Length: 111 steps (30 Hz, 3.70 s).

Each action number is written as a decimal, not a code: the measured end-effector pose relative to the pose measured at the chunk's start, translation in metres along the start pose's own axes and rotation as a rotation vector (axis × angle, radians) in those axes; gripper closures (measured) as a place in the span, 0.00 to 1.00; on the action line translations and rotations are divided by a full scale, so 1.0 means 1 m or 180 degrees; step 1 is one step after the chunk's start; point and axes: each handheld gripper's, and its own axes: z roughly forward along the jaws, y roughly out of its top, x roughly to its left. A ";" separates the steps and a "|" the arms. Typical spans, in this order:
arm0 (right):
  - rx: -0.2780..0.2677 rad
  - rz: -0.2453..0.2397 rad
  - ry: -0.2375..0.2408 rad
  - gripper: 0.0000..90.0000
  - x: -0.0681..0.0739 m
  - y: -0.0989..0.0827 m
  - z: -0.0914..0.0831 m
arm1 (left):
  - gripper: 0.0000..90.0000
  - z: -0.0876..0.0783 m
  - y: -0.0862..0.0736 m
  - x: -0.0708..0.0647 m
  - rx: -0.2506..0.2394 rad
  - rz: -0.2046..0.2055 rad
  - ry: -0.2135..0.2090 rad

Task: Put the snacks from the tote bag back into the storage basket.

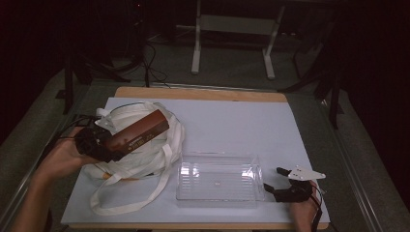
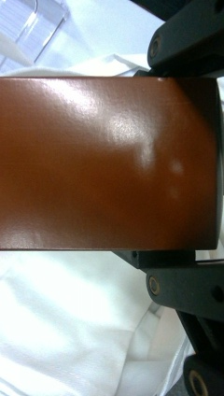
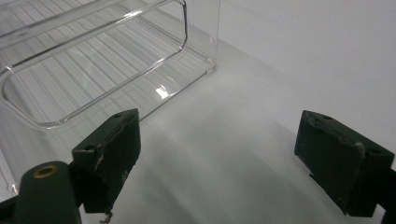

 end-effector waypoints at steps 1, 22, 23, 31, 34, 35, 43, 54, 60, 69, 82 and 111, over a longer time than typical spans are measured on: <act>-0.0001 -0.0003 0.0000 0.16 0.000 0.000 0.000 | 0.49 -0.001 0.001 -0.002 -0.0008 0.0030 0.0006; -0.0017 0.0002 0.0006 0.16 0.000 0.000 0.000 | 0.49 -0.004 0.030 -0.042 0.0018 0.0561 -0.0154; -0.0016 0.0003 0.0005 0.16 0.000 0.000 0.000 | 0.49 -0.004 0.032 -0.043 0.0016 0.0577 -0.0154; -0.0025 -0.0005 0.0007 0.16 0.000 0.000 0.000 | 0.49 -0.004 0.043 -0.058 -0.0046 0.0775 -0.0201; -0.0023 0.0002 0.0008 0.16 0.000 0.000 0.000 | 0.49 -0.005 0.047 -0.064 -0.0053 0.0857 -0.0263; -0.0022 0.0000 0.0008 0.16 0.000 0.000 0.000 | 0.49 -0.005 0.048 -0.066 -0.0048 0.0886 -0.0255; -0.0012 0.0002 0.0009 0.16 0.000 0.000 0.000 | 0.49 -0.002 0.060 -0.085 -0.0002 0.1082 -0.0323; -0.0014 0.0007 0.0016 0.16 0.000 0.000 0.000 | 0.49 0.015 0.071 -0.100 0.0016 0.1281 -0.0456; -0.0018 0.0012 0.0016 0.16 0.000 0.000 0.000 | 0.49 0.022 0.076 -0.108 0.0015 0.1345 -0.0521; -0.0022 0.0014 0.0025 0.16 0.000 0.000 0.000 | 0.49 0.034 0.078 -0.116 0.0093 0.1429 -0.0543; -0.0012 0.0006 0.0026 0.16 -0.001 0.000 0.000 | 0.49 0.046 0.081 -0.127 0.0140 0.1630 -0.0528; -0.0029 -0.0002 0.0015 0.16 0.000 0.000 0.000 | 0.49 0.062 0.089 -0.132 0.0152 0.1843 -0.0652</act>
